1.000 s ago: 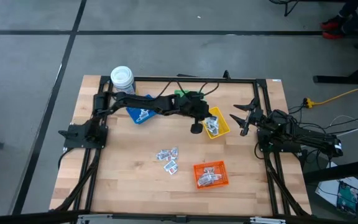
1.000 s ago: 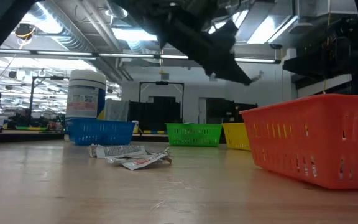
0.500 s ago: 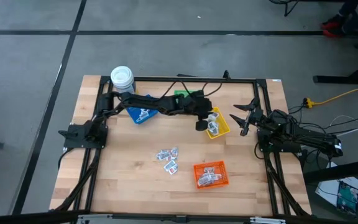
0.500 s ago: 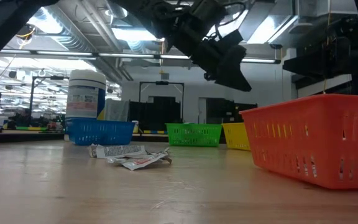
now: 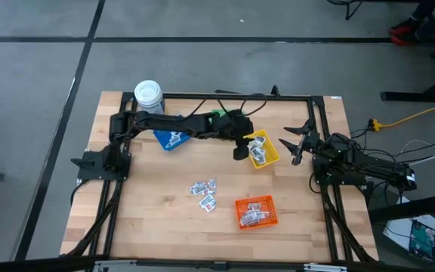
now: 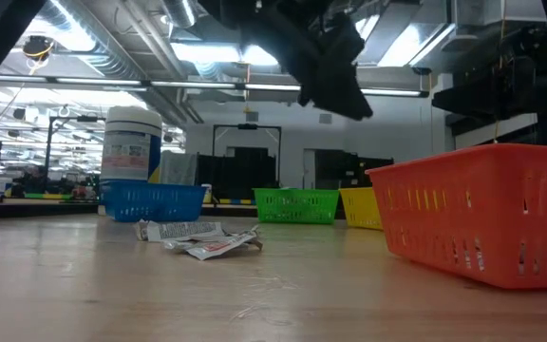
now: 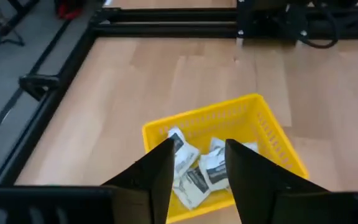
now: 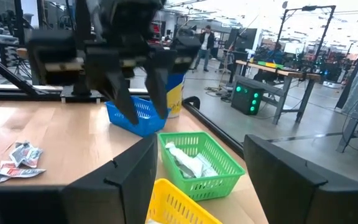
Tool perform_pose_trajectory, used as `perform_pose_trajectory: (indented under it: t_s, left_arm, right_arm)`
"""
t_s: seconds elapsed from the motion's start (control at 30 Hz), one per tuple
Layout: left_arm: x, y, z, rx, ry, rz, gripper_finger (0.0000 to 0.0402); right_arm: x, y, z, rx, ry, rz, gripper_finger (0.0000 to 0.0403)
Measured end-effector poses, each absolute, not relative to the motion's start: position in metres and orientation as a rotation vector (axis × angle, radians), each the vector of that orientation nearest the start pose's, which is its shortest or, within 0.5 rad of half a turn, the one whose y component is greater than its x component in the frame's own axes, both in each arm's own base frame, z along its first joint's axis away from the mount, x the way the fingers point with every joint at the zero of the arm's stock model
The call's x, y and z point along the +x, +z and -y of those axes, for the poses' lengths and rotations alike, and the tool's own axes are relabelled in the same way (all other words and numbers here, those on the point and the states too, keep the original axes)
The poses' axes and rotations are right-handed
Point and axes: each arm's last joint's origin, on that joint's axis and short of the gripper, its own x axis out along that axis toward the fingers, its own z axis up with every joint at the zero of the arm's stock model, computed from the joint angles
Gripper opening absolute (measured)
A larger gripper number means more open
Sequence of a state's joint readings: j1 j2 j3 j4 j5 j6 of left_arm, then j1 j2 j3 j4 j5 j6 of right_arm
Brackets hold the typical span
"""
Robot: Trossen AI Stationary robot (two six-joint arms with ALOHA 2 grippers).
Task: Pick & Place First Aid Supplies
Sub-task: Put the white ointment pack into the orange bin
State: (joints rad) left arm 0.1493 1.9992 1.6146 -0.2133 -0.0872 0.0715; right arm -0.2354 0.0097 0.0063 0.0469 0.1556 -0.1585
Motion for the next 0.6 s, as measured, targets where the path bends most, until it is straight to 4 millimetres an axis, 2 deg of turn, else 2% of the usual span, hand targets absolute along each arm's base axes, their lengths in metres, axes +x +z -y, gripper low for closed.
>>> perform_pose_trajectory:
  t_s: [0.2,0.3,0.47,0.6]
  left_arm:
    - [0.445,0.274,-0.050,0.046,0.245,-0.586,0.0129]
    - [0.434,0.276,-0.032,0.053,0.254,-0.611,0.0122]
    - [0.404,0.267,0.000,-0.001,0.254,-0.654,0.0109]
    - [0.376,0.268,0.025,-0.051,0.251,-0.663,0.0101]
  right_arm:
    - [0.094,0.169,0.027,-0.158,-0.394,0.012,0.0236]
    - [0.094,0.169,0.027,-0.158,-0.394,0.012,0.0236]
    - [0.094,0.169,0.027,-0.158,-0.394,0.012,0.0236]
    - [0.094,0.169,0.027,-0.158,-0.395,0.012,0.0236]
